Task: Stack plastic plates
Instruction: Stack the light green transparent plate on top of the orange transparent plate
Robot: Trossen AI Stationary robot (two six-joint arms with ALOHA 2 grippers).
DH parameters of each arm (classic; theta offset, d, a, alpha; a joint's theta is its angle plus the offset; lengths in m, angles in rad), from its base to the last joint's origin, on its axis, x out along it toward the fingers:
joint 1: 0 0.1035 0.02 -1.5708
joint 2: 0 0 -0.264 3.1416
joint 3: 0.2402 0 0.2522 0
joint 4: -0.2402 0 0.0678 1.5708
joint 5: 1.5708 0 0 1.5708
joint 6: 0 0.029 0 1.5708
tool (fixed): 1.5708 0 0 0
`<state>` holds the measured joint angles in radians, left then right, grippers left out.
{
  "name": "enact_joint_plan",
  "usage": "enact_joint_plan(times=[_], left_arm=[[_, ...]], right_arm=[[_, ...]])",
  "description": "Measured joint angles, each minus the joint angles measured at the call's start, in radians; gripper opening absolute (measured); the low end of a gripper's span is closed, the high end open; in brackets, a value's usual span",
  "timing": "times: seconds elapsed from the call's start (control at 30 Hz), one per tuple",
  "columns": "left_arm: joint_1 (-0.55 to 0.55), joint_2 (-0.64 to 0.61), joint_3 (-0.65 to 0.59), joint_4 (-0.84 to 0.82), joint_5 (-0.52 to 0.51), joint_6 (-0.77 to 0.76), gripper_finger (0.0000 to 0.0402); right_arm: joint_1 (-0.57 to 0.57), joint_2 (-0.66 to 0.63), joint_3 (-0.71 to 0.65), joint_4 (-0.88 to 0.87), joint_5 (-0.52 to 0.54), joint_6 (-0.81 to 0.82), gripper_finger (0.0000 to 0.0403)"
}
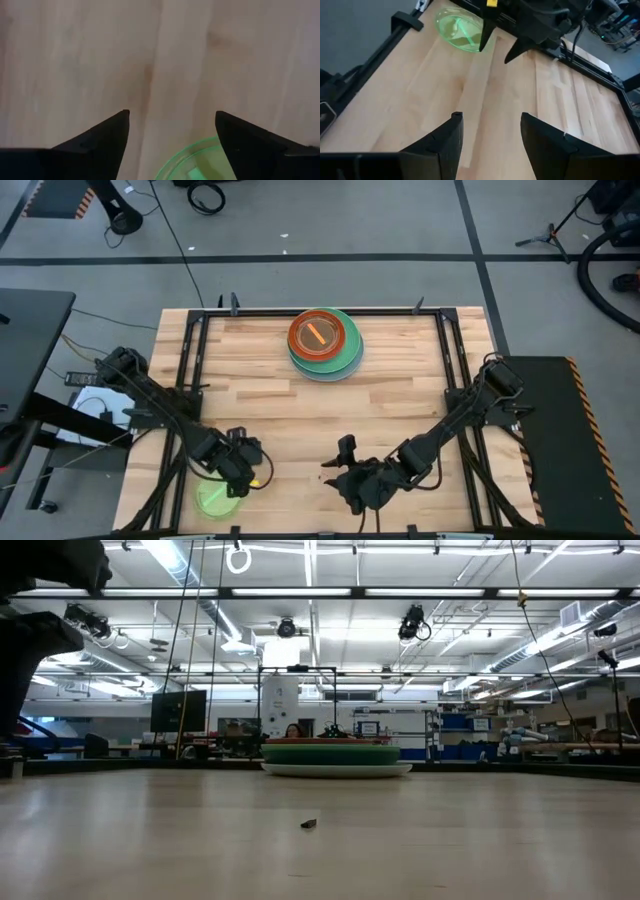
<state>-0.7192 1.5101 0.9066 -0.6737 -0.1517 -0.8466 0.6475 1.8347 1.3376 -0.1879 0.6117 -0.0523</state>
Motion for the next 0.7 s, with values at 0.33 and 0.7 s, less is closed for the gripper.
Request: enact_joint_plan(times=[0.33,0.7], left_arm=[[0.007,-0.001,-0.154,0.107,0.187,-0.037,0.0302],[-0.089,-0.082,-0.177,0.078,0.246,-0.107,0.0302]], right_arm=[[0.007,0.0,0.0,-0.024,-0.003,0.0,0.0204],[-0.007,0.0,0.0,-0.074,0.01,0.032,0.0204]])
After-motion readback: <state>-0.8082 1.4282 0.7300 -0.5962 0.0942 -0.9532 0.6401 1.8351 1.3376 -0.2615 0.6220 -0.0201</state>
